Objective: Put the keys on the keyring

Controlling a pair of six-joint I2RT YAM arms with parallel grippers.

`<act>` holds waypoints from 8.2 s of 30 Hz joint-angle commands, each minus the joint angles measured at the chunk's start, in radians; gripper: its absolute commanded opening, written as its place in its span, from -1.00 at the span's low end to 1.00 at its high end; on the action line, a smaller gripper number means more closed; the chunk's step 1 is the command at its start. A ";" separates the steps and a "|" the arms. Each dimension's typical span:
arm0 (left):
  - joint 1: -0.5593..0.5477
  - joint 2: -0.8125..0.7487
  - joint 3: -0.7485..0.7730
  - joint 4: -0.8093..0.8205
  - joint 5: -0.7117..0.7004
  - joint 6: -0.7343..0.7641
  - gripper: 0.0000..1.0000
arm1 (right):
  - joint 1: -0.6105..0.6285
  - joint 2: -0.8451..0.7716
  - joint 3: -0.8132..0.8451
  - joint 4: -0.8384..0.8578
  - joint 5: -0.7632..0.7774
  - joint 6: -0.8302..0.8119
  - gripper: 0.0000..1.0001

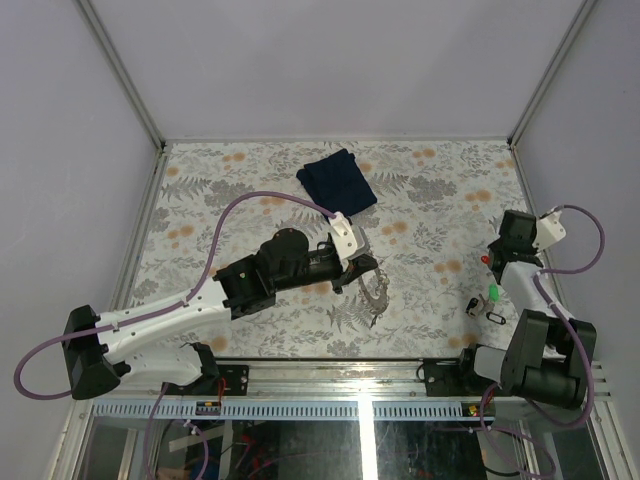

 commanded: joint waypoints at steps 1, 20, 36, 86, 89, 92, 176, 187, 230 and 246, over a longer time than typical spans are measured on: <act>0.005 -0.030 0.005 0.063 -0.009 0.010 -1.00 | -0.004 -0.048 0.025 0.027 -0.027 -0.064 -0.83; 0.005 -0.036 0.012 0.037 -0.006 -0.006 -1.00 | -0.035 0.246 0.120 -0.089 0.017 0.005 0.33; 0.004 -0.031 0.013 0.038 -0.001 -0.011 -1.00 | -0.081 0.306 0.117 -0.048 -0.081 0.001 -0.16; 0.004 0.004 0.037 0.034 0.012 -0.028 -1.00 | -0.087 0.289 0.125 -0.044 -0.202 -0.065 0.15; 0.004 0.003 0.036 0.034 0.012 -0.029 -1.00 | -0.086 0.287 0.122 -0.045 -0.222 -0.067 0.00; 0.004 0.003 0.036 0.034 0.011 -0.029 -1.00 | -0.086 0.282 0.111 -0.040 -0.240 -0.069 -0.16; 0.009 -0.445 -0.214 -0.119 -0.265 -0.055 -1.00 | 0.838 0.314 0.427 -0.534 -0.329 -0.681 -0.06; 0.010 -0.402 -0.179 -0.132 -0.248 -0.067 -1.00 | 0.856 0.453 0.474 -0.527 -0.321 -0.742 -0.16; 0.010 -0.397 -0.083 -0.171 -0.265 -0.056 -1.00 | 0.857 -0.043 0.463 -0.455 -0.578 -0.781 -1.00; 0.009 -0.350 0.023 -0.222 0.023 0.105 -1.00 | 0.856 -0.432 0.308 -0.009 -1.026 -0.855 -1.00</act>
